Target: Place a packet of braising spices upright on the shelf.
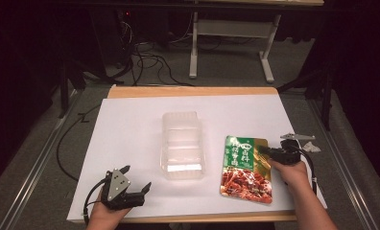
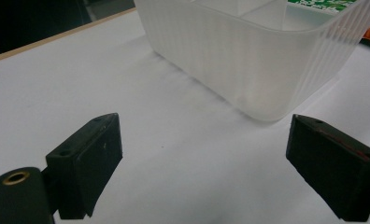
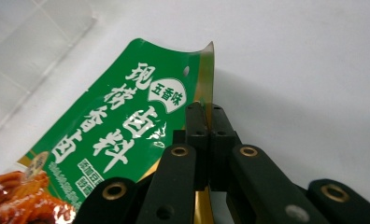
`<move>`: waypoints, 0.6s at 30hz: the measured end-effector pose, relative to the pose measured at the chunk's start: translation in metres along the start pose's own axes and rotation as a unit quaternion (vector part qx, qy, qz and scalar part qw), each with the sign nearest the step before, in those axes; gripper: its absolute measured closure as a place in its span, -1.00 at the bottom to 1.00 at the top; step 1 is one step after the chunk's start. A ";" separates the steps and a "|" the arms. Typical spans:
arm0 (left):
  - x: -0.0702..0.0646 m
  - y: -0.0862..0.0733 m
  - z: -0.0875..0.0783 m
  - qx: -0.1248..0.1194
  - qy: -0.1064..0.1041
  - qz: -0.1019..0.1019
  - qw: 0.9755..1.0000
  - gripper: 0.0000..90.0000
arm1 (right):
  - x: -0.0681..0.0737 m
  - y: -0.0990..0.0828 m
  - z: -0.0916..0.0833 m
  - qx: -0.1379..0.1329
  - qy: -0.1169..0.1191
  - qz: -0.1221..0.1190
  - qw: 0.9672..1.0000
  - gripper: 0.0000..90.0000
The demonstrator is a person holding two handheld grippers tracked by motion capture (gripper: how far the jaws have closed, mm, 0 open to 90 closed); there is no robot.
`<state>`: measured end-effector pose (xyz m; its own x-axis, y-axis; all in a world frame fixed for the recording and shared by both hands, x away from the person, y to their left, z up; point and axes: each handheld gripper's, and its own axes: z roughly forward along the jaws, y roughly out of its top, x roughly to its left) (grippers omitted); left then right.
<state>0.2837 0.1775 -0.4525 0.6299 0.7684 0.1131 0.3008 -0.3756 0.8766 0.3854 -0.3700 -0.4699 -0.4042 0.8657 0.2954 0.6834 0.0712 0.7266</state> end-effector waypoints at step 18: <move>0.000 0.011 0.010 -0.025 -0.009 -0.004 1.000 -0.76 | 0.034 0.008 -0.059 -0.128 0.009 -0.034 0.991 1.00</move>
<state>0.2945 0.1680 -0.4472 0.6410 0.7614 0.0970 0.2704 -0.3422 0.8999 0.3411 -0.3687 -0.4176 -0.4573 0.8535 0.2498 0.4788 -0.0004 0.8779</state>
